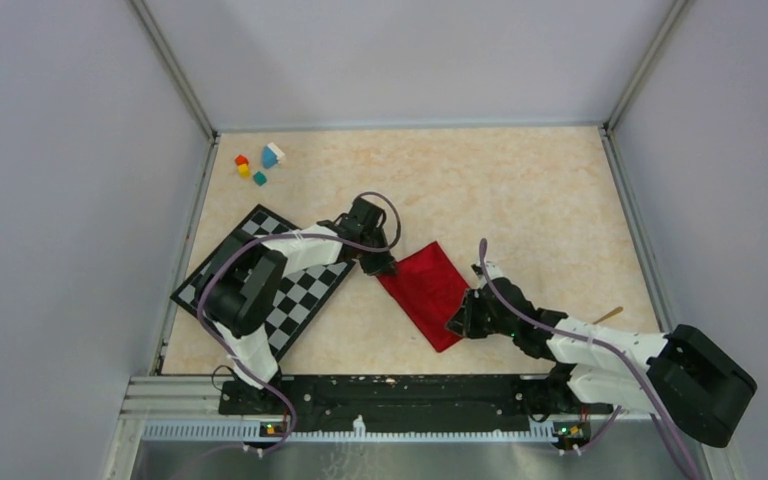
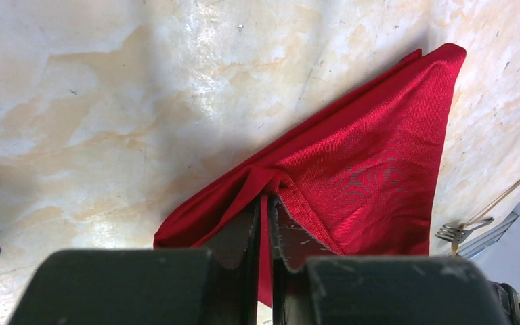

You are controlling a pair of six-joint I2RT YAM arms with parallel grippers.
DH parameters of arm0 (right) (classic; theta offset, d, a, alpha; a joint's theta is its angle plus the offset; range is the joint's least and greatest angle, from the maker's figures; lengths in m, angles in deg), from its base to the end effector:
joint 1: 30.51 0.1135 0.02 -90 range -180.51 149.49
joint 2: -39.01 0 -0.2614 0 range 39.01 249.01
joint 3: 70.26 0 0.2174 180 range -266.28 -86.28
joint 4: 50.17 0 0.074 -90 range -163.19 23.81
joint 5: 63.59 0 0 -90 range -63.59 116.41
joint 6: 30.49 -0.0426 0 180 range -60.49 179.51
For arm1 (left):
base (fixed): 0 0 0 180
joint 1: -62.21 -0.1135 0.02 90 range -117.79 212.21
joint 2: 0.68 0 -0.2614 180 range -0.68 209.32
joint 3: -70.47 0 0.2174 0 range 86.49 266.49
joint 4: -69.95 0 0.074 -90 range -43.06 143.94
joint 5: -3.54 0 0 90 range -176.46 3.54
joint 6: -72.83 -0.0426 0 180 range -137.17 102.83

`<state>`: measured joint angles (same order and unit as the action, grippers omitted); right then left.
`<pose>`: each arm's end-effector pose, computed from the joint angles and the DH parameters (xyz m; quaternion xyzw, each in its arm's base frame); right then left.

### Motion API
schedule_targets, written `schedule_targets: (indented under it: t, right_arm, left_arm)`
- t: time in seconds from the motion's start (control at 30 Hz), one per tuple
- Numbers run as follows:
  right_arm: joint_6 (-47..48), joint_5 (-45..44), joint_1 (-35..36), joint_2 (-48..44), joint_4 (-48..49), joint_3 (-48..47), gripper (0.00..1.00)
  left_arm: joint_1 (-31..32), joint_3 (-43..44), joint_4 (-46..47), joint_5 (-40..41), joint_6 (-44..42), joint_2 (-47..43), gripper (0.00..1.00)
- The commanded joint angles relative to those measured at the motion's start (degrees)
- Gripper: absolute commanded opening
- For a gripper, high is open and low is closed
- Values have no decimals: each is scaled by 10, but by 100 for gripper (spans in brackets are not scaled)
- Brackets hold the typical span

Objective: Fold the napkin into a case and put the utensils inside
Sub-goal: Smooth out the 2/3-rectangle-folded napkin at the center of the board.

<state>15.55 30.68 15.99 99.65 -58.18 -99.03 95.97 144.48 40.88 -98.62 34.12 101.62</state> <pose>0.1119 0.1225 0.1519 -0.0358 0.9047 0.3243 0.2741 0.2689 -0.1906 0.1685 -0.1160 0.9477 -0.2638 0.1372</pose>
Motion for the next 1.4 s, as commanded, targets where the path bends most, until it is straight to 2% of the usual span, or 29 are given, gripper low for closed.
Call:
schedule_targets:
  t: [0.0,0.37,0.53,0.6,0.67,0.8,0.87,0.97,1.1,1.37]
  right_arm:
    - [-11,-9,9,-22,-6,15,0]
    - [-3,-23,10,-46,-77,-3,0]
    - [-3,-22,11,-48,-58,4,0]
    - [-2,-24,11,-50,-58,3,0]
    - [-1,-27,11,-53,-60,1,0]
    - [-1,-29,11,-61,-58,5,0]
    - [-1,-28,11,-61,-55,7,0]
    - [0,-24,11,-62,-51,7,0]
    - [4,-25,11,-70,-58,6,0]
    - [0,-23,11,-79,-56,11,0]
  left_arm:
    - [4,19,20,-9,-23,8,11]
    - [4,13,29,-34,-57,29,10]
    - [14,27,31,-49,-85,13,16]
    - [23,42,5,-36,-96,-12,24]
    - [27,56,-29,-19,-102,-36,36]
    - [31,80,-112,45,-97,-68,66]
    - [32,88,-133,74,-109,-71,72]
    - [32,109,-150,91,-162,-58,71]
    - [32,156,-193,86,-210,-6,58]
    - [32,161,-161,68,-228,42,50]
